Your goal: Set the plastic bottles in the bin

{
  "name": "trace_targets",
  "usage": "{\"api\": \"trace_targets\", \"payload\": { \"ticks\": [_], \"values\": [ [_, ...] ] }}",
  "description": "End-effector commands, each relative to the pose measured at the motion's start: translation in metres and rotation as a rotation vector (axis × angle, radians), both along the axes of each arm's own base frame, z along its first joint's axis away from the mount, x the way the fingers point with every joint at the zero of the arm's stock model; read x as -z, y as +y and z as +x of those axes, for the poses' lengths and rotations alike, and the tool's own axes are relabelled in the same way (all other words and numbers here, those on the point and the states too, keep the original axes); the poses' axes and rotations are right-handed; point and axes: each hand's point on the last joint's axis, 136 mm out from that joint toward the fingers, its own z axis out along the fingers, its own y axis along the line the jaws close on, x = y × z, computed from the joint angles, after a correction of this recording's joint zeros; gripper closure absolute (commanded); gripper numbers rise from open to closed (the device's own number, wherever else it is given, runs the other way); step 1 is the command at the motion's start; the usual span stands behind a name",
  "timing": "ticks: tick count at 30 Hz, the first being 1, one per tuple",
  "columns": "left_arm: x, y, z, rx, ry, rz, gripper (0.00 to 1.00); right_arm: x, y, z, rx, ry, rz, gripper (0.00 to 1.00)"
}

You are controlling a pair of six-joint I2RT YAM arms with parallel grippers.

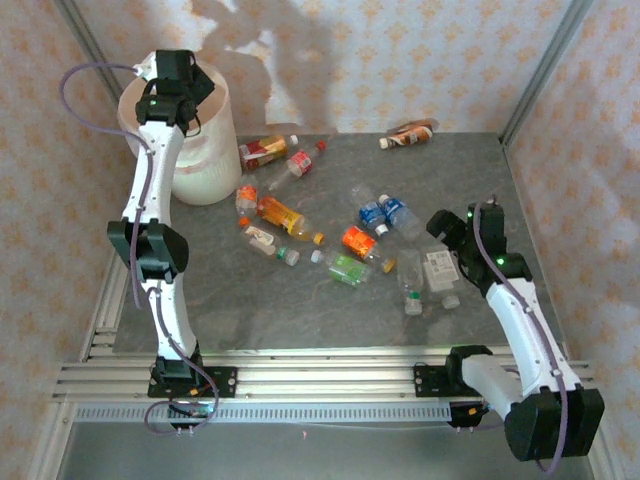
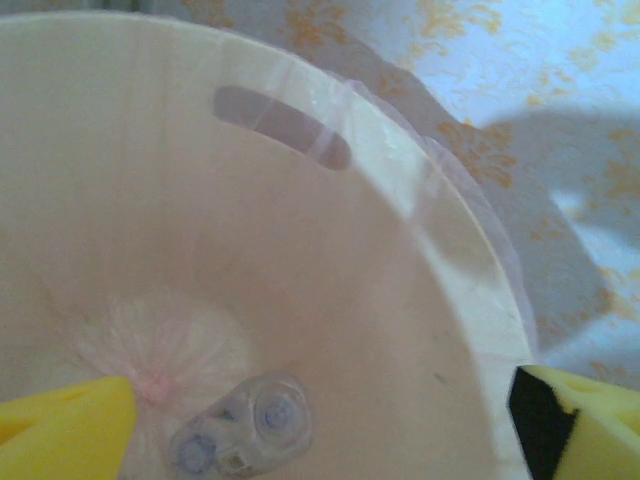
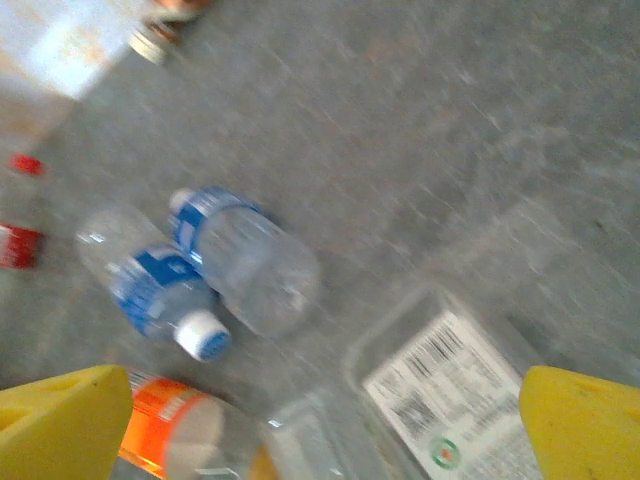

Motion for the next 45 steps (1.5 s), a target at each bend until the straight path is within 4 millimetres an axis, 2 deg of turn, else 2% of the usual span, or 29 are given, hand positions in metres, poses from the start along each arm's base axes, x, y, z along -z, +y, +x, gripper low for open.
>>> {"api": "trace_targets", "payload": {
  "ticks": [1, 4, 10, 11, 15, 19, 23, 27, 31, 34, 38, 45],
  "values": [
    [-0.063, -0.020, -0.034, 0.105, -0.097, 0.010, 0.00, 0.027, -0.016, -0.039, -0.038, 0.226, -0.152, 0.01],
    [-0.081, -0.036, -0.054, 0.165, -0.143, 0.002, 0.00, 0.047, -0.023, -0.054, -0.052, 0.335, -0.203, 0.01],
    [-0.092, -0.083, -0.090, 0.356, -0.198, -0.086, 0.00, 0.057, -0.012, -0.046, -0.097, 0.365, -0.162, 0.01],
    [-0.092, -0.093, -0.096, 0.401, -0.199, -0.111, 0.00, 0.057, -0.006, -0.045, -0.117, 0.373, -0.132, 0.01],
    [-0.086, -0.123, -0.122, 0.508, -0.191, -0.196, 0.00, 0.051, 0.046, -0.045, -0.307, 0.360, 0.052, 0.01],
    [-0.062, -0.141, -0.144, 0.583, -0.102, -0.251, 0.00, 0.058, 0.062, -0.065, -0.309, 0.407, 0.057, 0.03],
    [-0.035, -0.140, -0.164, 0.569, -0.049, -0.266, 0.00, 0.076, 0.080, -0.092, -0.344, 0.455, 0.073, 0.08],
    [-0.026, -0.134, -0.181, 0.558, -0.072, -0.223, 0.00, 0.094, 0.085, -0.104, -0.360, 0.490, 0.000, 0.11],
    [-0.015, -0.132, -0.189, 0.555, -0.064, -0.216, 0.00, 0.107, 0.080, -0.096, -0.323, 0.468, -0.071, 0.21],
    [-0.007, -0.136, -0.191, 0.579, -0.049, -0.226, 0.00, 0.118, 0.085, -0.091, -0.334, 0.450, -0.069, 0.26],
    [0.000, -0.138, -0.191, 0.585, -0.029, -0.241, 0.00, 0.132, 0.086, -0.085, -0.339, 0.433, -0.098, 0.26],
    [0.013, -0.137, -0.191, 0.565, -0.022, -0.262, 0.00, 0.143, 0.080, -0.073, -0.322, 0.381, -0.157, 0.33]
  ]
}}
